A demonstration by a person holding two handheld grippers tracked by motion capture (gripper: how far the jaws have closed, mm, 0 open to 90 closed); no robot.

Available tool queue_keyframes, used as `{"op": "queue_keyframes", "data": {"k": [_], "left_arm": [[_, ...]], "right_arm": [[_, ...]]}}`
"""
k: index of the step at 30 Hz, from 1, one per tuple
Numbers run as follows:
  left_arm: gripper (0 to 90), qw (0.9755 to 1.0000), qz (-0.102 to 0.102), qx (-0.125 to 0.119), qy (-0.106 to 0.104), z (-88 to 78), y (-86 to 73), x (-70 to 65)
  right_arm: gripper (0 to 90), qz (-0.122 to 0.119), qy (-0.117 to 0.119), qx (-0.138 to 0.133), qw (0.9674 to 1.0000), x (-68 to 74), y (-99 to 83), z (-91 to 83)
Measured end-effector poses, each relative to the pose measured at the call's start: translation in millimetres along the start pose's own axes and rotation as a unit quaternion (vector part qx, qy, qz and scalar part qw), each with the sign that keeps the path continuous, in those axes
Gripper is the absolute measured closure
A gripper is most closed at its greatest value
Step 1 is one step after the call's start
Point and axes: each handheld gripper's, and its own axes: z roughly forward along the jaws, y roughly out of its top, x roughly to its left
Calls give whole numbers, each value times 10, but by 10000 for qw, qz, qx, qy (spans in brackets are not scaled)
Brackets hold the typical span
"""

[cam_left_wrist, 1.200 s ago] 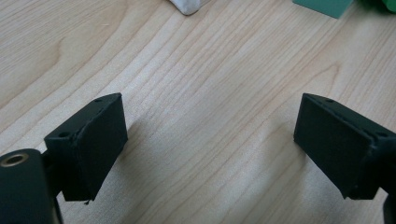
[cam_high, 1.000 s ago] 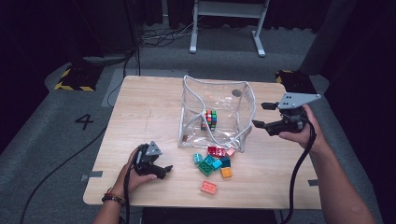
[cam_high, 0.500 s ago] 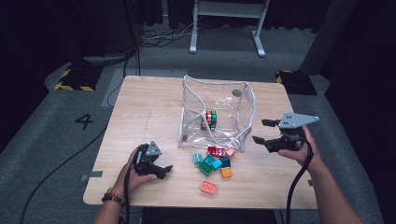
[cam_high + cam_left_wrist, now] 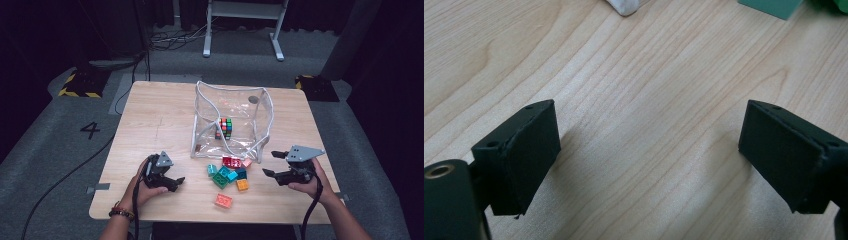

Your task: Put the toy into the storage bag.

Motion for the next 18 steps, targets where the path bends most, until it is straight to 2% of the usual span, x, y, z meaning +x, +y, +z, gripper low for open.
{"op": "queue_keyframes", "data": {"k": [3,6,9,18], "left_arm": [[99,10000,1,0,5,-1,0,0],[99,10000,-7,-7,7,1,-1,-2],[99,10000,18,-8,23,-1,-1,0],[99,10000,27,3,23,-2,0,1]], "right_arm": [[296,-41,48,83,9999,63,-65,86],[297,-6,242,125,9996,126,-127,184],[304,-35,359,301,9989,196,-181,295],[346,-63,727,450,9963,389,-297,556]]}}
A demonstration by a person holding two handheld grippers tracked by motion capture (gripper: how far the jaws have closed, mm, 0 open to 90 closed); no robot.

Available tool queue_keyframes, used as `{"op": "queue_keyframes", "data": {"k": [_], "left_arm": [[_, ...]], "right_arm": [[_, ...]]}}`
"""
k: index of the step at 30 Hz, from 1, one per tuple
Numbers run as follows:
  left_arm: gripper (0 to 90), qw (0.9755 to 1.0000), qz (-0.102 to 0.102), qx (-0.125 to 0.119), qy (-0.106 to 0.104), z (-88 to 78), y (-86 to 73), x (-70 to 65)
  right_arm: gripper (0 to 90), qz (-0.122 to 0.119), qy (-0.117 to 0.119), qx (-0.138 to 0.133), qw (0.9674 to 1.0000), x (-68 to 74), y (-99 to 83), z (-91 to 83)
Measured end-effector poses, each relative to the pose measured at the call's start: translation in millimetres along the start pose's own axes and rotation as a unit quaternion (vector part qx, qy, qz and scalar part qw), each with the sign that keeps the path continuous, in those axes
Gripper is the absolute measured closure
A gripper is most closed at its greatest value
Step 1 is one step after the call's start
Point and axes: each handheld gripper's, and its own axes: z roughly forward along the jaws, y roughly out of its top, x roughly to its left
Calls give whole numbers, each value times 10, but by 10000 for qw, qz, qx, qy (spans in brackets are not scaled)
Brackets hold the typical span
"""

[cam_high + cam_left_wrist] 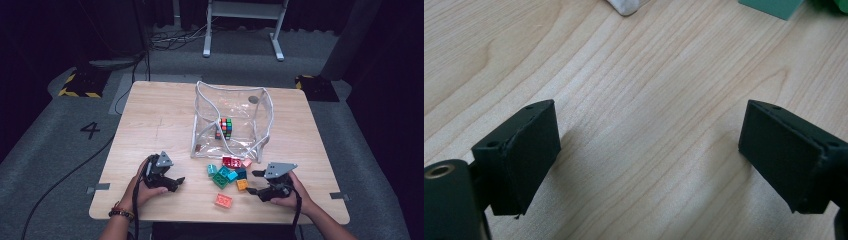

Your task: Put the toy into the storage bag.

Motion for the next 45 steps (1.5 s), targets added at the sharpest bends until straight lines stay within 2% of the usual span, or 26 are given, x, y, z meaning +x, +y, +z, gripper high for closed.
{"op": "queue_keyframes", "data": {"k": [3,11,13,16,19,23,25,28,29,33,38,41,45], "left_arm": [[99,10000,-32,-5,-18,2,-1,-3],[99,10000,-30,1,-19,2,-1,-2],[99,10000,-29,0,-18,2,-1,-2],[99,10000,-29,1,-17,2,-1,-2],[99,10000,-29,3,-22,2,0,-2],[99,10000,-35,-7,-16,3,-1,-3],[98,10000,-34,-5,-17,2,-1,-3],[99,10000,-29,-4,-17,2,-1,-2],[99,10000,-30,-3,-18,2,-1,-2],[99,10000,-34,-6,-15,3,-1,-3],[98,10000,-29,0,-19,2,-1,-2],[98,10000,-29,-5,-18,3,-1,-2],[99,10000,-35,-6,-16,3,-1,-3]], "right_arm": [[352,-133,73,61,9999,47,-11,81],[345,-50,143,29,9999,59,-11,183],[337,-142,132,55,9998,78,-3,215],[331,-126,114,1,9999,85,20,241],[338,-212,118,35,9997,101,38,274],[396,-278,158,11,9995,97,49,283],[464,-259,165,-6,9995,91,46,272],[501,-351,110,13,9993,90,38,246],[542,-367,100,3,9993,85,32,232],[584,-382,199,-30,9991,60,-11,198],[588,-392,249,-42,9989,44,-17,196],[537,-340,264,-54,9991,27,-16,211],[550,-296,297,-97,9991,21,-13,230]]}}
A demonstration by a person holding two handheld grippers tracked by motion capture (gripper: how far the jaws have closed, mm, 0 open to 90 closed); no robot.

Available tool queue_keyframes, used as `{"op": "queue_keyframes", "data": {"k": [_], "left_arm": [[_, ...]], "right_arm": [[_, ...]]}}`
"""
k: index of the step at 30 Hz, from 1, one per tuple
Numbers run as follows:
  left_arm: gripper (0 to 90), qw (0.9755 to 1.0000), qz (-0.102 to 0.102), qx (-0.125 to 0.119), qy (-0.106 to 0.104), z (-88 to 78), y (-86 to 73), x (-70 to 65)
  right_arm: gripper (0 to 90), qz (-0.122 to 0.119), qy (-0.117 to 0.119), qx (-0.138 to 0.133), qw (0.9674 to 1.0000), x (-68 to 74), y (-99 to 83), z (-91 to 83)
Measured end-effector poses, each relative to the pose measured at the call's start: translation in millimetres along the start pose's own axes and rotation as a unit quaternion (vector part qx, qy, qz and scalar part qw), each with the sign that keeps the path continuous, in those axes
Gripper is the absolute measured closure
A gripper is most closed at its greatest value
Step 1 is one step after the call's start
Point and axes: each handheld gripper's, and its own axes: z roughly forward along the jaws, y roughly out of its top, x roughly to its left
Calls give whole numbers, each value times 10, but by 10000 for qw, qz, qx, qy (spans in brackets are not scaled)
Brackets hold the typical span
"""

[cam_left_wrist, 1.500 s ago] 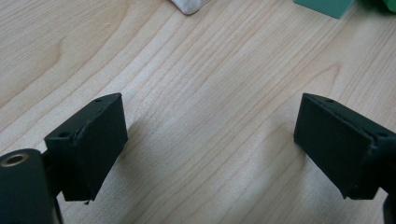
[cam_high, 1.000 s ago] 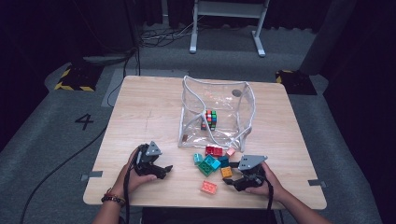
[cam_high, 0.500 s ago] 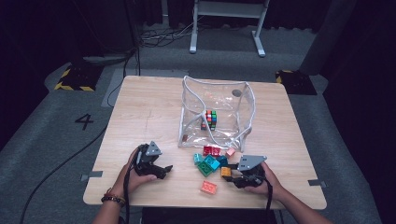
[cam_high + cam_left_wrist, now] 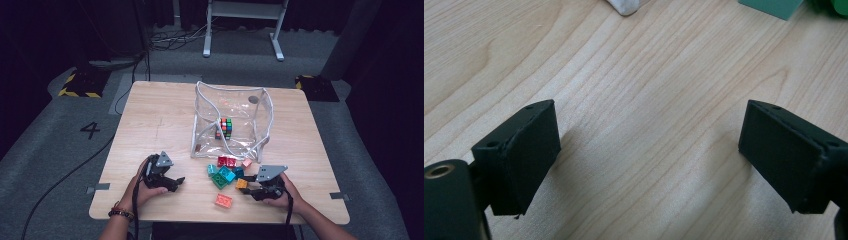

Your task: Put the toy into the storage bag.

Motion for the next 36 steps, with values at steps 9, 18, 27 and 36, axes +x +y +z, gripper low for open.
{"op": "queue_keyframes", "data": {"k": [9,18,27,36], "left_arm": [[98,10000,4,2,-3,0,0,1],[98,10000,0,5,0,-1,0,0],[98,10000,2,7,-8,-1,1,1],[98,10000,0,0,2,-1,1,1]], "right_arm": [[593,-131,45,53,9999,-15,-14,-48],[593,-18,-172,-17,9998,-166,-101,-351],[593,208,-686,-384,9967,-413,-105,-760],[593,484,-922,-631,9926,-601,-123,-972]]}}
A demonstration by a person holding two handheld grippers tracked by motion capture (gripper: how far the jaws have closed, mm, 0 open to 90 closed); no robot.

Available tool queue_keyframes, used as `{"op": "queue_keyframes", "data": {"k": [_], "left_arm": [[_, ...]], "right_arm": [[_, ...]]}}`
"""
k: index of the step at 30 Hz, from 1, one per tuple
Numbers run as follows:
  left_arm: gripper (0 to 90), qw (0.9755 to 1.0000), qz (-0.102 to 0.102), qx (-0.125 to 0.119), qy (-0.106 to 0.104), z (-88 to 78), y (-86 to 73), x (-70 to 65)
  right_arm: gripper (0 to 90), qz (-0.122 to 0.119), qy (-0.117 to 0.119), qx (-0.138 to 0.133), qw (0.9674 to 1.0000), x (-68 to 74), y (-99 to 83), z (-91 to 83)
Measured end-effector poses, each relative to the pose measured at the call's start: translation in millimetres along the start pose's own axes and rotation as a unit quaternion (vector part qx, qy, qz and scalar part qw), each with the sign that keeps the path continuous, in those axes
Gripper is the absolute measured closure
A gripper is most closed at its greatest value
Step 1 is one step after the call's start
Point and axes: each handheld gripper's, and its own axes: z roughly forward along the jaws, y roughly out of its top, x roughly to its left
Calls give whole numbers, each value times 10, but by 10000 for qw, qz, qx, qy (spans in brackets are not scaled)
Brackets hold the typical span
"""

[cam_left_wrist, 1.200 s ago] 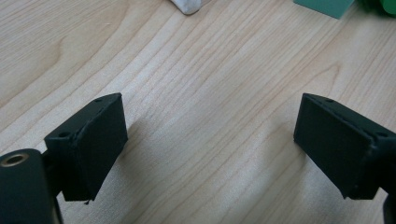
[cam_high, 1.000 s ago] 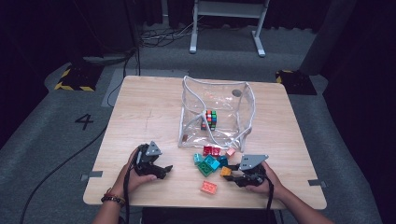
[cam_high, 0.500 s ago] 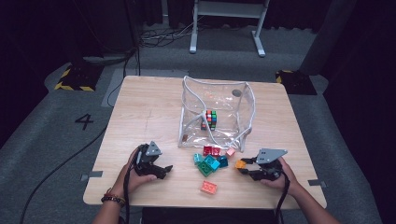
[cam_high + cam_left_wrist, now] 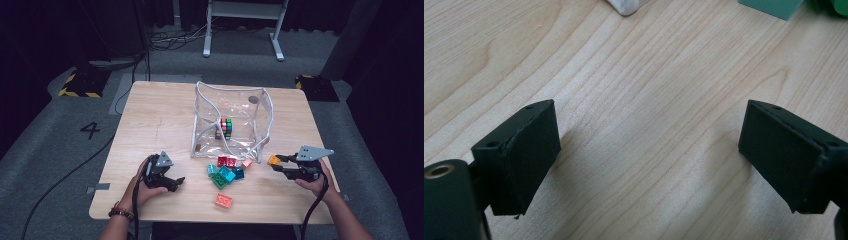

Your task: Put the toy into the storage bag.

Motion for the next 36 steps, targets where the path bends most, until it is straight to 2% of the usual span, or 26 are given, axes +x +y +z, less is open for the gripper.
{"op": "queue_keyframes", "data": {"k": [10,18,20,24,28,32,36], "left_arm": [[98,10000,1,1,0,0,0,0],[98,10000,-5,4,-10,0,0,-1],[98,10000,-6,3,-10,0,0,-1],[98,10000,-1,0,-1,0,0,0],[98,10000,-4,3,-9,0,0,-1],[98,10000,1,3,-12,1,0,0],[98,10000,-6,2,-9,0,0,-1]], "right_arm": [[594,185,-198,-70,9996,-135,67,-75],[594,123,-315,-308,9990,-203,256,-172],[593,91,-277,-348,9990,-213,309,-193],[593,21,-460,-439,9980,-252,419,-227],[593,66,-563,-543,9969,-306,485,-257],[593,120,-646,-492,9966,-367,544,-268],[593,121,-698,-570,9959,-434,637,-311]]}}
